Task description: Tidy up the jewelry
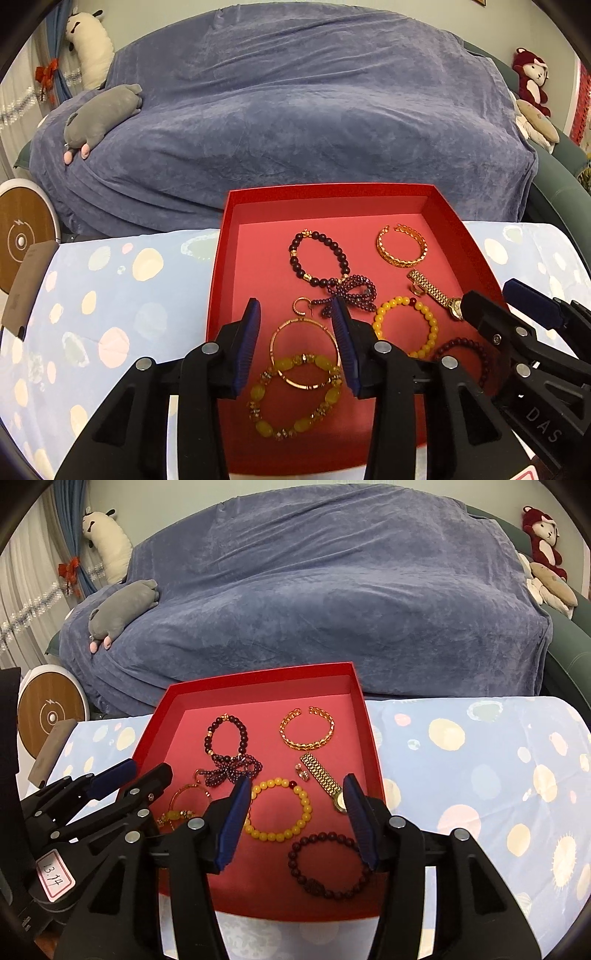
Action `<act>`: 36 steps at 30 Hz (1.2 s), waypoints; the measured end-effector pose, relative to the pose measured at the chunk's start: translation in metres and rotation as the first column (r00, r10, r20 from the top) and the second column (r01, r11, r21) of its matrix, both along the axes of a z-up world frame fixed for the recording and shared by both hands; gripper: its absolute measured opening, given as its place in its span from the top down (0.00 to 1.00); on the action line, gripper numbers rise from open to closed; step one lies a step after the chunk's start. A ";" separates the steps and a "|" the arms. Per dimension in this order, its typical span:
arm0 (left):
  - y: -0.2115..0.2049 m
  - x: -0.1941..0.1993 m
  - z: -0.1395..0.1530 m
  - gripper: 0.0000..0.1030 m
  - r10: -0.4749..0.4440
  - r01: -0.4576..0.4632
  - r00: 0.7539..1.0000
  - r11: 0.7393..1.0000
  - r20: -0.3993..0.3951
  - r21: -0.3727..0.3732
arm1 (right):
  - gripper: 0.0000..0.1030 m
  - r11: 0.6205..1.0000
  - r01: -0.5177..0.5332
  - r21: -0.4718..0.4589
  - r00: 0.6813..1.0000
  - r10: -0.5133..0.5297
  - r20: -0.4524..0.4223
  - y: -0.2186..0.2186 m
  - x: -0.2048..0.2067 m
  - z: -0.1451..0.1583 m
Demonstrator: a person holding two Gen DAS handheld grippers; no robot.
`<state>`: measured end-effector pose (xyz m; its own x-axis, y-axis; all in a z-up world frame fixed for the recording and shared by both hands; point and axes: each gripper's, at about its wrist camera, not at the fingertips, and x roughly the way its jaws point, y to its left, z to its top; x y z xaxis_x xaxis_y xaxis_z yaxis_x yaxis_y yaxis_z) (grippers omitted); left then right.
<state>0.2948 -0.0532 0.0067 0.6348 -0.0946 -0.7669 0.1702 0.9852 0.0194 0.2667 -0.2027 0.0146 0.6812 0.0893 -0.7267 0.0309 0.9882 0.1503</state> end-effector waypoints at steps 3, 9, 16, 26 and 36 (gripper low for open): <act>0.000 -0.017 0.006 0.56 -0.005 0.005 1.000 1.000 -0.004 0.001 | 0.48 1.000 0.001 0.005 1.000 -0.001 -0.002 0.000 -0.016 0.006; 0.009 -0.057 0.018 0.46 -0.014 0.014 1.000 1.000 0.009 -0.003 | 0.34 0.999 0.019 -0.036 1.000 -0.018 0.023 0.006 -0.054 0.021; 0.017 -0.094 0.023 0.33 0.013 -0.013 1.000 1.000 0.023 0.010 | 0.24 0.998 0.030 -0.059 0.999 -0.028 0.032 0.008 -0.095 0.021; 0.029 -0.115 0.019 0.19 0.075 -0.075 0.997 0.997 0.019 -0.013 | 0.13 0.997 0.064 -0.038 0.997 -0.062 0.050 0.005 -0.113 0.020; 0.032 -0.121 0.018 0.19 0.086 -0.087 0.996 0.996 0.033 0.001 | 0.13 0.996 0.056 -0.074 0.998 -0.053 0.047 0.008 -0.118 0.017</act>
<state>0.1735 -0.0212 0.0244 0.6654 -0.0362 -0.7456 0.0835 0.9962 0.0262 0.1488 -0.1942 0.0311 0.7156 -0.0028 -0.6985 0.0798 0.9938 0.0778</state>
